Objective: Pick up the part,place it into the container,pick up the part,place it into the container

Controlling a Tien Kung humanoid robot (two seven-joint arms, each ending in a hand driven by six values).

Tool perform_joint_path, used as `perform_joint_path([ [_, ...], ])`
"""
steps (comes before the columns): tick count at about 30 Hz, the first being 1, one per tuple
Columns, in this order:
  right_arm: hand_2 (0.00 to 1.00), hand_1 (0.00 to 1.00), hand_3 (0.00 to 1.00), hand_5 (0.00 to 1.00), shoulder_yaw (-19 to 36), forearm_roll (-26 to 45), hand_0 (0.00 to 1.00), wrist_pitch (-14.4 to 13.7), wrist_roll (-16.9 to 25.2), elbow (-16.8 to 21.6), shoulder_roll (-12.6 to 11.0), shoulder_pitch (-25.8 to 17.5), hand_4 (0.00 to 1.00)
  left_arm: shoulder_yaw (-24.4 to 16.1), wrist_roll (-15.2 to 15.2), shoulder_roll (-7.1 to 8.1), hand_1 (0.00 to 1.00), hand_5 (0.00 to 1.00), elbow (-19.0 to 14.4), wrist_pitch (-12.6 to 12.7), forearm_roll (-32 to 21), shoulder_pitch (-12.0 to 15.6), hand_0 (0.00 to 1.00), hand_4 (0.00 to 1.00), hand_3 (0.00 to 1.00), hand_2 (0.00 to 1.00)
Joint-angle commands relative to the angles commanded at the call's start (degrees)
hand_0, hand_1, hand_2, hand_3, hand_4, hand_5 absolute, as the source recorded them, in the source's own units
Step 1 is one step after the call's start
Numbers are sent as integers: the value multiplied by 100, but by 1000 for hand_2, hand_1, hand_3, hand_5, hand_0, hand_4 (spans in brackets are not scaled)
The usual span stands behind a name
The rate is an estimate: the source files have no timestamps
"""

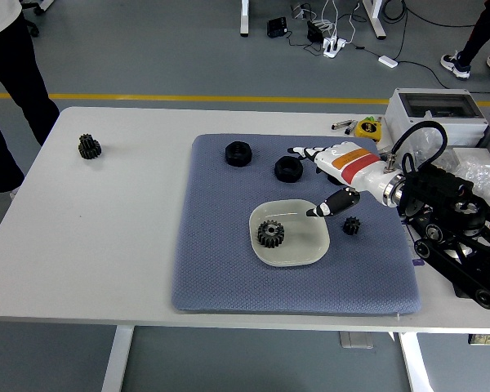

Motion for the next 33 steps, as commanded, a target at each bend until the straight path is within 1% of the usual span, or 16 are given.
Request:
perform_joint_path([
  [1,699,572,672,281,11,5,432,39,8,-42,-32,-12,998,-8,3,-1,654,498,1,0,9,1,655,599,557,622],
  [6,699,572,672,281,107,31,432,183,47,-284,-161,-156,998,0,-3,-6,654,498,3,3,-17,5,655,599,557,622],
  [7,676,559,599,273,117,35,433,204,48,-303,-176,-176,994,-3,-3,-8,656,496,3,3,-16,6,655,598,557,623],
  [10,676,559,599,273,113,47,433,303,51,-349,-233,-244,994,-20,0,-16,656,496,6,0,1,13,655,598,557,623],
  [12,676,559,599,273,75,88,433,309,58,-420,-237,-264,994,-25,3,-21,656,496,6,-6,16,17,655,598,557,623],
  [13,634,526,581,244,52,105,403,300,62,-462,-230,-269,947,-28,5,-23,656,497,5,-10,27,19,656,597,557,622],
  [14,634,526,581,244,32,118,403,284,67,-496,-222,-270,947,-30,7,-25,656,497,5,-12,31,20,656,597,557,622],
  [18,634,526,581,244,-51,202,403,146,113,-743,-105,-255,947,-44,14,-33,656,497,2,-19,62,31,656,597,557,622],
  [19,606,511,585,230,-65,229,387,127,123,-797,-74,-250,920,-46,15,-34,656,498,2,-20,67,34,655,597,557,623],
  [20,606,511,585,230,-80,255,387,113,131,-847,-45,-247,920,-47,16,-36,656,498,1,-21,73,36,655,597,557,623],
  [24,606,511,585,230,-156,319,387,95,147,-982,36,-244,920,-43,15,-40,656,498,-1,-19,72,41,655,597,557,623],
  [25,593,501,578,221,-178,331,376,92,150,-1011,51,-243,899,-48,16,-42,656,498,-1,-19,74,44,656,597,557,623],
  [26,593,501,578,221,-203,347,376,89,155,-1044,66,-243,899,-48,16,-43,656,498,-1,-19,74,47,656,597,557,623],
  [30,593,501,578,221,-300,384,376,99,164,-1144,101,-254,899,-63,22,-46,656,498,-2,-22,98,54,656,597,557,623],
  [31,585,498,570,209,-320,395,376,99,166,-1161,108,-257,879,-68,24,-48,656,497,-2,-23,106,55,655,597,557,624],
  [33,585,498,570,209,-352,426,376,85,172,-1197,123,-262,879,-81,31,-51,656,497,-3,-26,129,56,655,597,557,624],
])
